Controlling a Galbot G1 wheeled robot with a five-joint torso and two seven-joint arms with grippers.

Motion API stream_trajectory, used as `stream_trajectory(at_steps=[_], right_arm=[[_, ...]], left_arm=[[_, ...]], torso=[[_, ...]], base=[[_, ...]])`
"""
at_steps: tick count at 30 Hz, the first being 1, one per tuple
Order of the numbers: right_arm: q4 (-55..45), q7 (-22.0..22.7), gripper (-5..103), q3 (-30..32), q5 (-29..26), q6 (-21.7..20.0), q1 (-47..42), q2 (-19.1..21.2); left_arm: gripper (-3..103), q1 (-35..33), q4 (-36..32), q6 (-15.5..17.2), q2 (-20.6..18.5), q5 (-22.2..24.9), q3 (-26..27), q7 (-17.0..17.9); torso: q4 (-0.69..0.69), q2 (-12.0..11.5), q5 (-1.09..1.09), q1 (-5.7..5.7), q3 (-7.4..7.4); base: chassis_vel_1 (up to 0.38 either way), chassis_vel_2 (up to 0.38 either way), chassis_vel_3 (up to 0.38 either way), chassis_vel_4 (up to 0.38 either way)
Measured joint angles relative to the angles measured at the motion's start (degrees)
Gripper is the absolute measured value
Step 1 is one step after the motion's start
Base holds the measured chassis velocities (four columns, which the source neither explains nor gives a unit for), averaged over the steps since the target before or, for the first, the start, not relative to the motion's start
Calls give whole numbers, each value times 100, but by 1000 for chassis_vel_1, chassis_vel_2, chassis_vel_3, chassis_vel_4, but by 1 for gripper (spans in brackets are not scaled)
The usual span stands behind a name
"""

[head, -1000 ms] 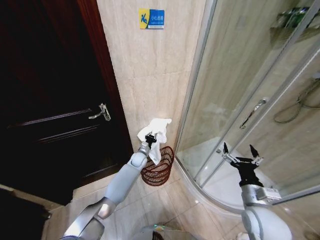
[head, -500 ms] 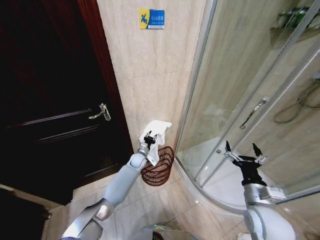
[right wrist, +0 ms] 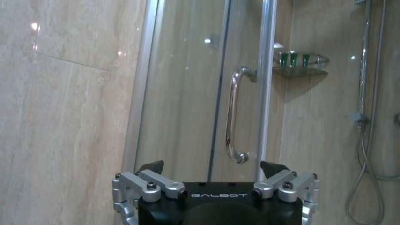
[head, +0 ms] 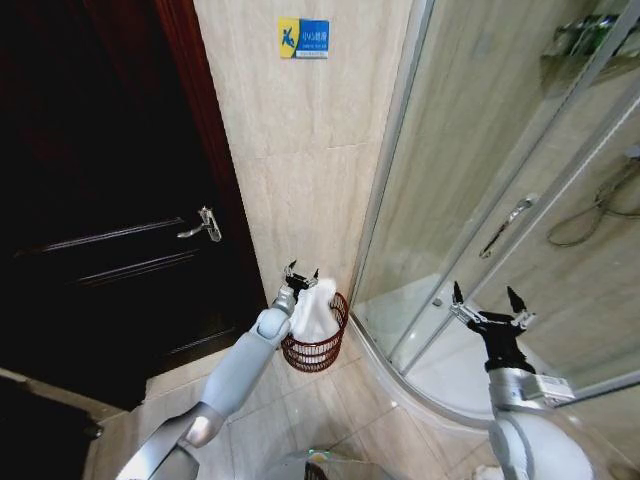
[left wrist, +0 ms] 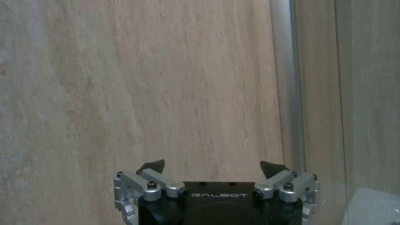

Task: Discard the used towel into the hamper.

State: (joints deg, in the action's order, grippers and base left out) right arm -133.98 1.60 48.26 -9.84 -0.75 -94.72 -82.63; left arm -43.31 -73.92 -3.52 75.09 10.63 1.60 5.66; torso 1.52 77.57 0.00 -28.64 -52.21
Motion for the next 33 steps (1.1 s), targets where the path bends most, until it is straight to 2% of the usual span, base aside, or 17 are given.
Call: stream_trajectory(at_steps=[4,8,11,12,14,16,20,23,28,33], right_arm=[[-28,0,100,-3,-2,1,-7,0],[-47,0,100,-22,0,-5,-17,0],[-91,-2,100,-55,9,-38,-19,-18],[-91,-2,100,-55,9,-38,-19,-18],[-92,-2,100,-62,10,-41,-34,-25],[-92,-3,100,-64,7,-40,-50,-24],[-82,-13,100,-76,-14,-29,-80,-27],[-77,-49,100,-96,-78,-35,-100,-75],[-44,-147,100,-77,-148,-66,-160,-87],[16,-190,100,-42,-214,-54,-272,-58]], left_arm=[[100,-81,-152,42,-34,25,51,31],[100,-381,-644,295,-111,154,198,135],[100,-844,-1238,413,-187,187,542,241],[100,-844,-1238,413,-187,187,542,241],[100,-1224,-1645,428,-243,185,946,245],[100,-1414,-1829,437,-270,184,1083,255],[100,-1996,-2455,482,-322,177,1429,472],[100,-2555,-2972,512,-167,109,1691,863],[100,-3022,-3294,474,81,18,2027,911],[100,-3644,-3665,390,490,-91,2533,789]], torso=[[0,0,0,0,0],[-1,0,0,-1,-1],[0,0,2,0,-1],[0,0,2,0,-1],[0,0,-1,0,-1],[0,0,-1,0,-1],[1,0,-1,0,0],[-1,0,0,0,0],[0,0,1,0,0],[0,0,-1,0,0]], base=[[0,0,0,0],[0,0,0,0],[0,0,0,0],[0,0,0,0],[0,0,0,0],[0,0,0,0],[0,0,0,0],[0,0,0,0],[0,0,0,0],[0,0,0,0]])
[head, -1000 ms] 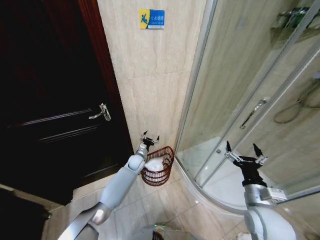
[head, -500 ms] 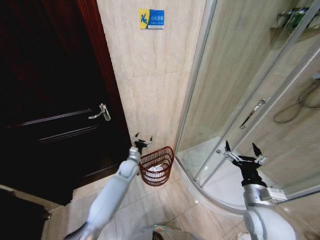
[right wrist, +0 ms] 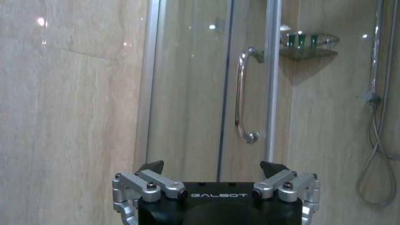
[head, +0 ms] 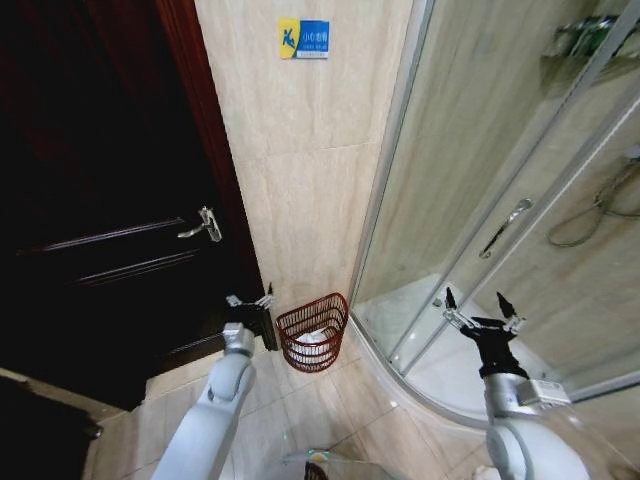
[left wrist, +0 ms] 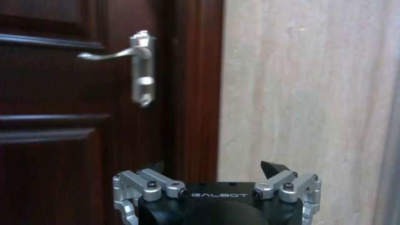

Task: Discard the used towel into the hamper.

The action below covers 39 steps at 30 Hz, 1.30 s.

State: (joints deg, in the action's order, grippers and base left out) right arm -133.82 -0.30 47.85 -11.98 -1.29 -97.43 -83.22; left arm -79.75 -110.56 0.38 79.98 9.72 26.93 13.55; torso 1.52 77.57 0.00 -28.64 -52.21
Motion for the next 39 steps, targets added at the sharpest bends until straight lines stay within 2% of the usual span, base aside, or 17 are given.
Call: stream_trajectory(at_steps=[2,5,7,9,10,11,12,13,15,20,25,39], right_arm=[[10,-13,100,3,-15,4,-14,11],[81,-65,100,8,-38,76,-71,48],[110,-74,100,2,-43,123,-111,59],[181,-105,100,-14,-44,255,-194,77],[181,-105,100,-14,-44,255,-194,77],[218,-123,100,-18,-42,327,-230,84],[268,-139,100,-20,-38,428,-281,87],[268,-139,100,-20,-38,428,-281,87],[289,-148,100,-6,-42,512,-365,92],[273,-177,100,45,-127,556,-456,150],[272,-201,100,29,-138,575,-459,144],[267,-185,100,16,-38,657,-461,118]], left_arm=[[100,-139,-62,-45,67,-2,86,-17],[100,-597,-226,-306,232,-4,411,-134],[100,-750,-270,-426,234,-30,507,-176],[100,-1017,-400,-607,118,-53,676,-384],[100,-1017,-400,-607,118,-53,676,-384],[100,-1130,-497,-650,33,-22,778,-526],[100,-1266,-642,-672,-102,104,932,-762],[100,-1266,-642,-672,-102,104,932,-762],[100,-1331,-777,-662,-356,498,1171,-1145],[100,-1323,-875,-468,-588,1041,1357,-1480],[100,-1269,-942,-359,-525,1142,1381,-1547],[100,-1260,-890,-466,-400,797,1261,-1505]], torso=[[0,0,0,0,0],[1,0,0,-1,0],[0,0,1,-1,0],[0,0,2,0,0],[0,0,2,0,0],[1,0,1,0,0],[1,0,0,0,0],[1,0,0,0,0],[0,0,0,0,0],[0,-1,1,-1,-1],[0,-1,1,0,0],[0,-2,0,-2,-1]], base=[[0,0,0,0],[0,0,0,0],[0,0,0,0],[0,0,0,0],[0,0,0,0],[0,0,0,0],[0,0,0,0],[0,0,0,0],[0,0,0,0],[0,0,0,0],[0,0,0,0],[11,-13,-12,12]])
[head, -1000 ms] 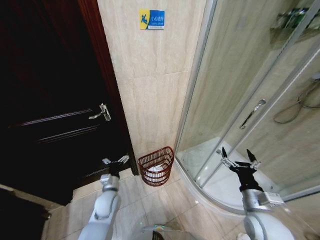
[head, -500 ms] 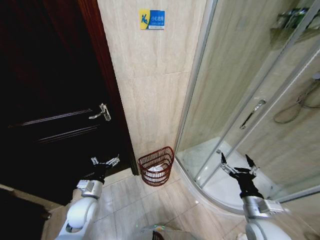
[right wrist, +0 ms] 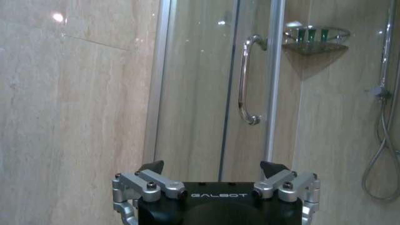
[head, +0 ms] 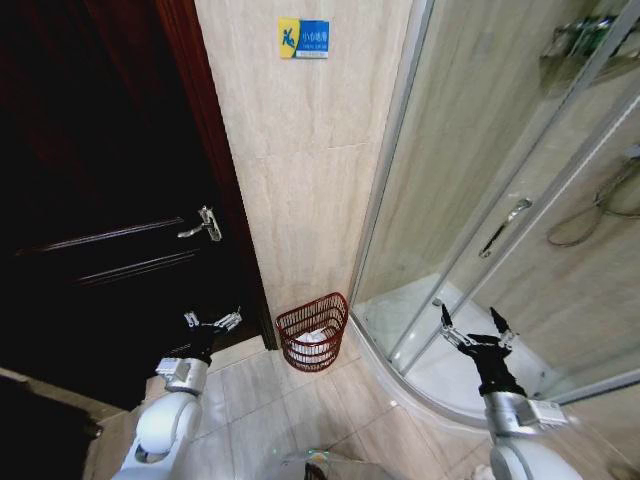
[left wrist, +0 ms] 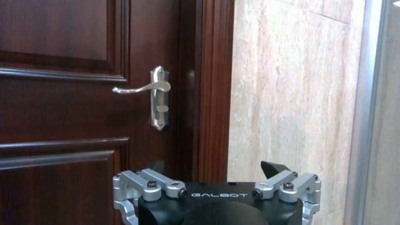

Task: Discard the used towel into the hamper.

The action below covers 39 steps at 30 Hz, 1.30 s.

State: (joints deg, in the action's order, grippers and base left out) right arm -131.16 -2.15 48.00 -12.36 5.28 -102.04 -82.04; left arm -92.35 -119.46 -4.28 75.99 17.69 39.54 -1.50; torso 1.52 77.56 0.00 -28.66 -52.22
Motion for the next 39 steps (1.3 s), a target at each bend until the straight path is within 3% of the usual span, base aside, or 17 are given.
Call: stream_trajectory(at_steps=[39], right_arm=[[99,82,100,9,122,167,-61,-15]], left_arm=[[100,-66,-158,-41,109,-225,-213,55]], torso=[[0,1,1,1,0]], base=[[74,-79,-78,79]])
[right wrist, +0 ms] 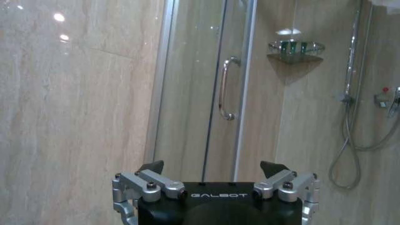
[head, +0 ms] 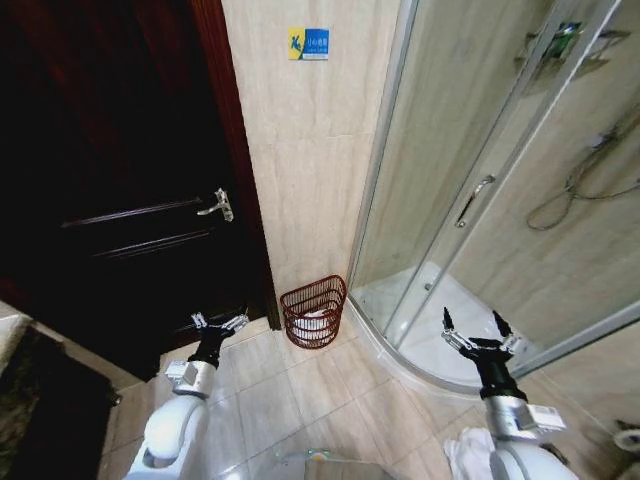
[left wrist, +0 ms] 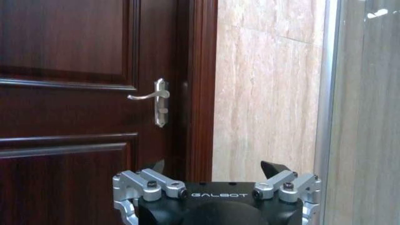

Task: Discard the used towel into the hamper.

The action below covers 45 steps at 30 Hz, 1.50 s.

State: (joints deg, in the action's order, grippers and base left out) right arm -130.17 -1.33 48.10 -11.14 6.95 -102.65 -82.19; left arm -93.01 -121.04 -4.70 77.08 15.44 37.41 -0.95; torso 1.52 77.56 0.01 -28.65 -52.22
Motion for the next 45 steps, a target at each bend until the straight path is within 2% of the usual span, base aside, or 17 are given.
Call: stream_trajectory(at_steps=[19,45], right_arm=[[71,6,100,5,-116,-6,59,-24],[24,121,100,109,-71,35,5,-14]], left_arm=[[100,36,-34,-101,126,-165,-144,195],[100,35,12,-176,174,-193,-228,203]], torso=[[0,0,-1,-1,-1],[0,0,-1,0,0]], base=[[27,-30,-23,31],[0,0,0,0]])
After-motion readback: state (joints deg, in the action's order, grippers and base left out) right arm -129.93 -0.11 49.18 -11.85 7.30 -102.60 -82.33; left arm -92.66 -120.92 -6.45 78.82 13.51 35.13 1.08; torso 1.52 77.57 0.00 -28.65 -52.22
